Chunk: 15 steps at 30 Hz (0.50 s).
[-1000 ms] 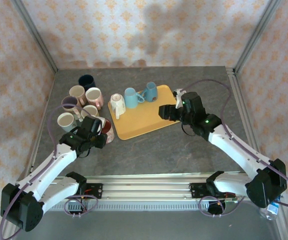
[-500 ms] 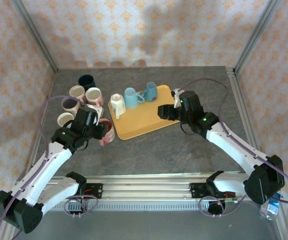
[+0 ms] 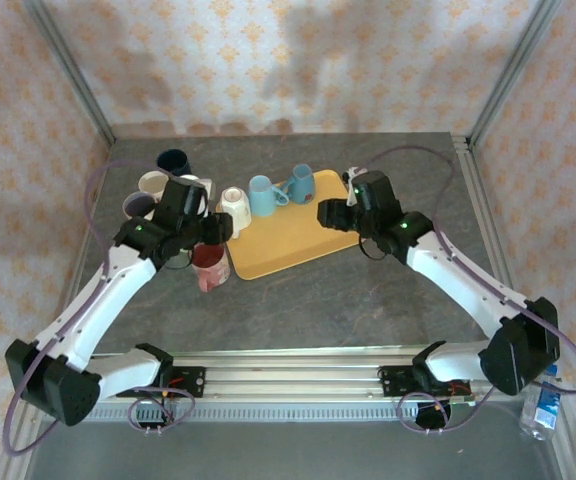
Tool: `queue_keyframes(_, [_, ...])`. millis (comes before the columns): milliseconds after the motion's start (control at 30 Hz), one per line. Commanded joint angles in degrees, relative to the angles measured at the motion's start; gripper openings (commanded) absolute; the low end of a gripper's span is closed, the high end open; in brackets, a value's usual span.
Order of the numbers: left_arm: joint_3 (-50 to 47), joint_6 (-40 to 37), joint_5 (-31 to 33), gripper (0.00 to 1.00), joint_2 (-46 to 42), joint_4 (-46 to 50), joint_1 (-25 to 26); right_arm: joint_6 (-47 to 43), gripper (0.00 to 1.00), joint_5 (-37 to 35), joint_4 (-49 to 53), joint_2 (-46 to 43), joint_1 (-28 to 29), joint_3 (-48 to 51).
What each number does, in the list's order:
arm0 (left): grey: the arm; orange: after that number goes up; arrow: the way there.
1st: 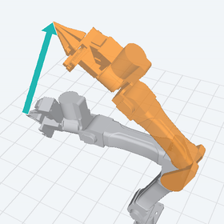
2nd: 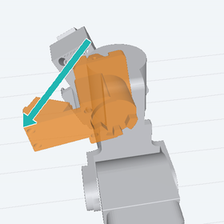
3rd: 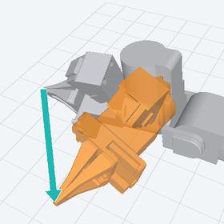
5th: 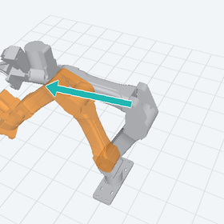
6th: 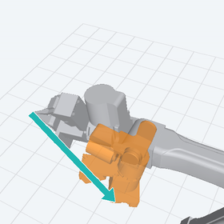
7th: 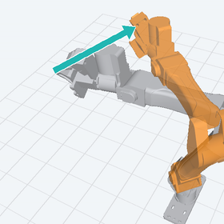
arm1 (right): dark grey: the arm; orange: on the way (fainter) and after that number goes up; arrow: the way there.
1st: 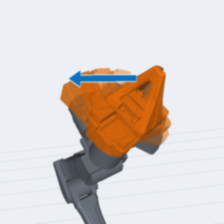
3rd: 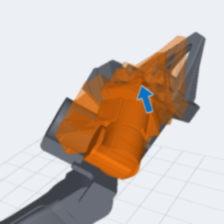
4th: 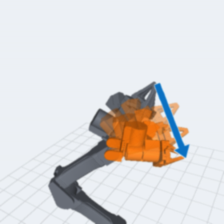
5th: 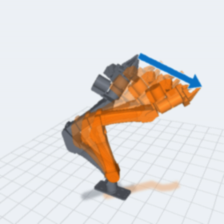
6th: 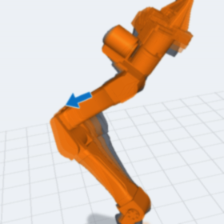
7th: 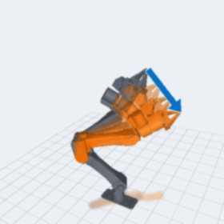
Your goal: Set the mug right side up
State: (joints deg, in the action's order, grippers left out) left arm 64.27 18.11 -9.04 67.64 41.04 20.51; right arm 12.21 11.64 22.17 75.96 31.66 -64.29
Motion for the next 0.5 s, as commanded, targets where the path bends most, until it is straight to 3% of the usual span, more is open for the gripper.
queue_keyframes(0, [0.57,4.01,-3.24,0.54,1.05,-2.81,-0.2,1.77,0.57,-1.71,4.18,3.25,-0.28,-3.48])
queue_keyframes(100, [-0.6,3.81,-2.56,0.53,0.59,-4.3,-0.21,3.24,0.54,-2.64,5.66,6.5,0.48,-6.2])
queue_keyframes(300, [-1.96,2.16,0.6,0.53,-2.95,-3.14,-0.34,1.94,0.54,-8.73,13.25,16.88,7.56,-17.42])
queue_keyframes(400, [-4.05,1.75,2.98,0.52,-6.18,-2.64,-1.82,3.55,0.52,-7.04,12.49,21.55,9.97,-21.38])
queue_keyframes(467, [-5.27,1.99,1.34,0.52,-7.97,-1.71,-4.5,4.87,0.51,-5.95,11.55,24.78,11.58,-24.21])
